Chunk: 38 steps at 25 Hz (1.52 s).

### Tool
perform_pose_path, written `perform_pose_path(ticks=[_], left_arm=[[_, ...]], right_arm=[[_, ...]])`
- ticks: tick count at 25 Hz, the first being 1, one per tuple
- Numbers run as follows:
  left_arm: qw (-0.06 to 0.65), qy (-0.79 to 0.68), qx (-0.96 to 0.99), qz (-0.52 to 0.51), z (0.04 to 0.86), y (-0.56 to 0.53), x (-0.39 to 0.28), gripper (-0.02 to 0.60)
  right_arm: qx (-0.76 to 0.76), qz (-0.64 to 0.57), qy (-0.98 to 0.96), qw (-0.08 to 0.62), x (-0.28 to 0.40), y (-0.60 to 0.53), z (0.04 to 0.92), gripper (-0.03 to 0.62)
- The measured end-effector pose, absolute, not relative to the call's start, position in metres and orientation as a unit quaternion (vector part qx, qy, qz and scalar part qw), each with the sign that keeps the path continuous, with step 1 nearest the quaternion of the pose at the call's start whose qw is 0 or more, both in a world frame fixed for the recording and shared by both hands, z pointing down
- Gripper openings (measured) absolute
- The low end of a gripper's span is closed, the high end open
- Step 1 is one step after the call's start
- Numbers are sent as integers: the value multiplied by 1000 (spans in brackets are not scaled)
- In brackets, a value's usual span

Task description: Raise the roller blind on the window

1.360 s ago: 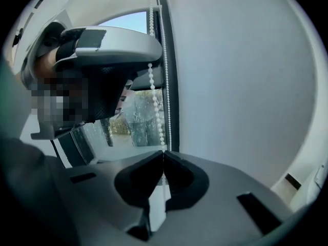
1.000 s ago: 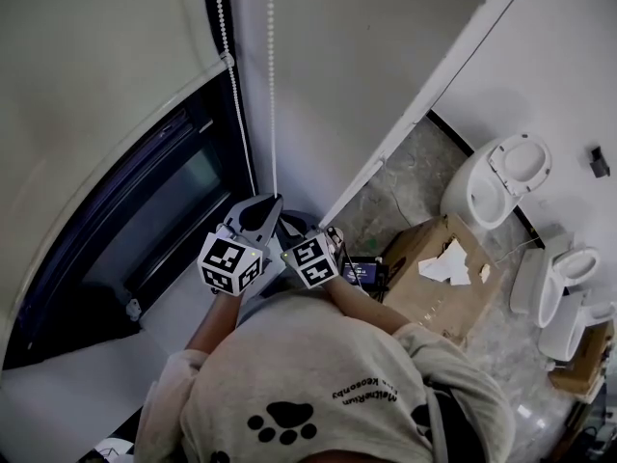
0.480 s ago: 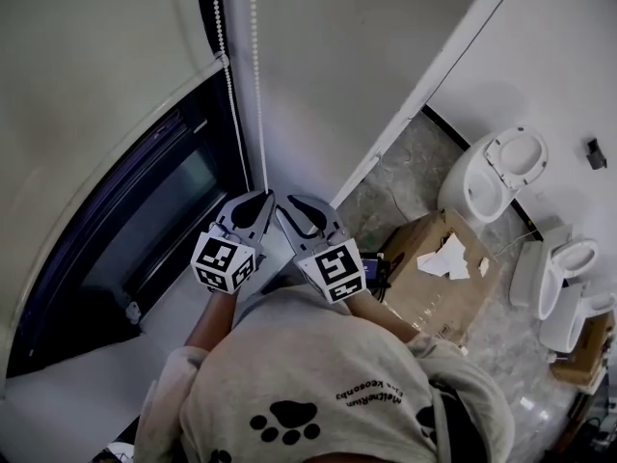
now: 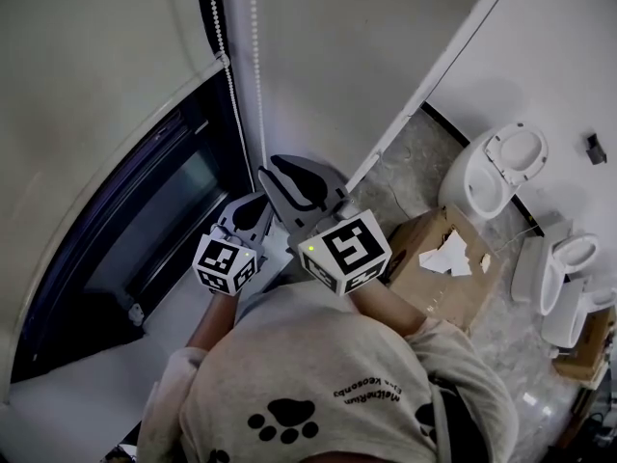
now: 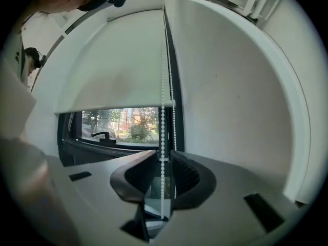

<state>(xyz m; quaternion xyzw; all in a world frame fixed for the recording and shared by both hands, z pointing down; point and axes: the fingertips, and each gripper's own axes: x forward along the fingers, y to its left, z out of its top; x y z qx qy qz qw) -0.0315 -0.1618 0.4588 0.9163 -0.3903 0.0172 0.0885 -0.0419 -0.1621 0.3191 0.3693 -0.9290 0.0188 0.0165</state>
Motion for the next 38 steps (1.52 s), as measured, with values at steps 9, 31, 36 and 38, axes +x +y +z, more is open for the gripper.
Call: perform_pose_path(ticks=[9,31,36,38], left_arm=[[85,-388,918,16,458,-162,-30,8],[122,-380,916,44,523,-149,-34,9],[144,-376,914,49,544,-141,-35,9],[141,-376,914,49,545,-142,-35,9]], right_arm=[[379,-32,-924,30,-49,-171,289,11],[392,-1,-918,63,-52,-171,360,9],[398,-2,-915,63,-49,-167,379,9],[398,0,-915,62,-50,-166,381,9]])
